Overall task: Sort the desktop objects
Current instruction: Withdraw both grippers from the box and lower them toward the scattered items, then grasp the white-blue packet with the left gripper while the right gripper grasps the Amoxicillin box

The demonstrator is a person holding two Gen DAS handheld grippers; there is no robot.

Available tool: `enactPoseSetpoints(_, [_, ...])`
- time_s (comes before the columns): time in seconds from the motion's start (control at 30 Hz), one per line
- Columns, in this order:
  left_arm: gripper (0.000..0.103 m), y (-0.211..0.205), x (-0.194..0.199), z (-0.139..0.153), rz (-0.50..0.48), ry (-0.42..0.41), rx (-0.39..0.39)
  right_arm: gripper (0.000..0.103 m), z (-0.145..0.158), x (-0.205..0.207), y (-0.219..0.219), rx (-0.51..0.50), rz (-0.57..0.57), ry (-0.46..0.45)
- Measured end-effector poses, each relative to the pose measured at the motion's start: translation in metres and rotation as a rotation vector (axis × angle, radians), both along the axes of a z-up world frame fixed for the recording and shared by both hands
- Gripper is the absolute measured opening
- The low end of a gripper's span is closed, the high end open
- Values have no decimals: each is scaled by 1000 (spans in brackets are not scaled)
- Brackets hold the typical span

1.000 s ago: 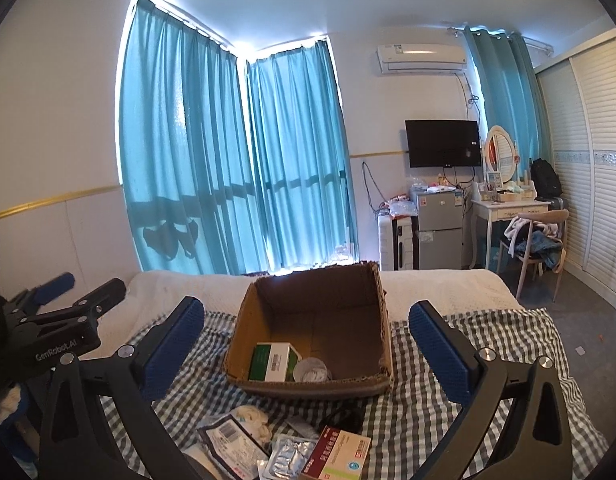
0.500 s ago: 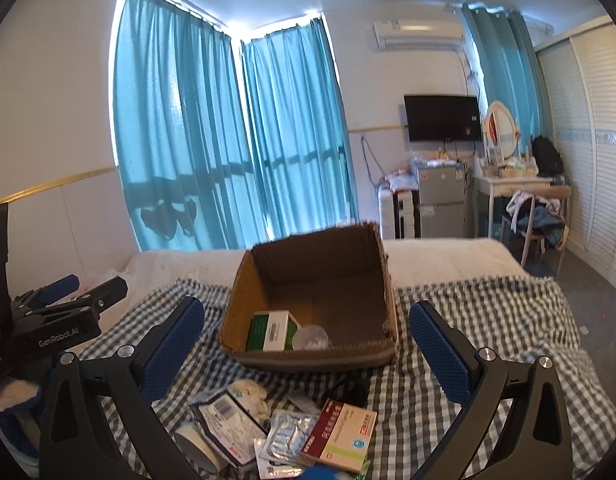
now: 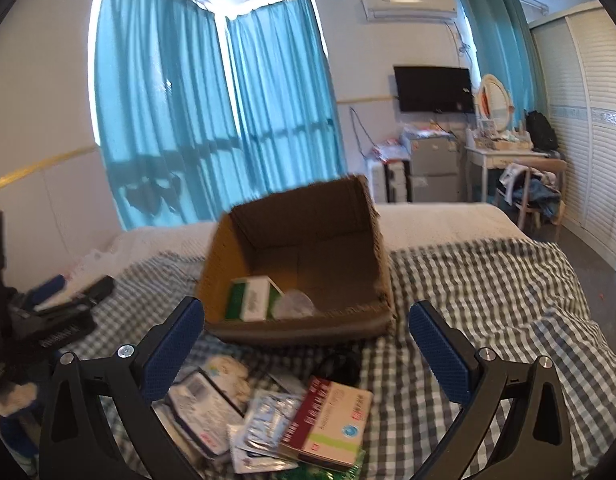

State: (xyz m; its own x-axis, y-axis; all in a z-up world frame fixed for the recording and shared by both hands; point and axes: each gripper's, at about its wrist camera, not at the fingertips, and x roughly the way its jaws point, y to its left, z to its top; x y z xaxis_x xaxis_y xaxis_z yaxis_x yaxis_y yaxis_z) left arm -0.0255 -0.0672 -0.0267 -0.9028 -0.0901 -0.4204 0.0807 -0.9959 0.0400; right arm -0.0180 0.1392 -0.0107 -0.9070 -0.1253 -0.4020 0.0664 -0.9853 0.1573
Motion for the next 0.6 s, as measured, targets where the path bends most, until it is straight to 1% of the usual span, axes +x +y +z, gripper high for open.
enactPoseSetpoints(0.07, [103,-5,-7,-6,-6,-39,31,103,-10,-7,2,8,-28,-32])
enactPoseSetpoints(0.1, [103,-5,-8,-10,-1,-52,31,103,-16,-10,3,2,-27,-49])
enactPoseSetpoints(0.2, [103,0,-15,-21,4,-104,-22,103,-29,-18,4,-6,-22,-92])
enactPoseSetpoints(0.23, [103,0,-17,-25,1,-120,-24,103,-32,-20,3,-9,-18,-101])
enactPoseSetpoints(0.33, [103,0,-25,-38,-23,-188,15,103,-43,-26,1,-24,5,-135])
enactPoseSetpoints(0.43, [103,3,-29,-52,-30,-238,7,103,-55,-30,-5,-25,19,-167])
enactPoseSetpoints(0.53, [99,5,-33,-63,-45,-279,-3,103,-67,-34,-6,-26,27,-198])
enactPoseSetpoints(0.6, [95,4,-37,-72,-53,-320,19,103,-73,-37,-8,-33,32,-221])
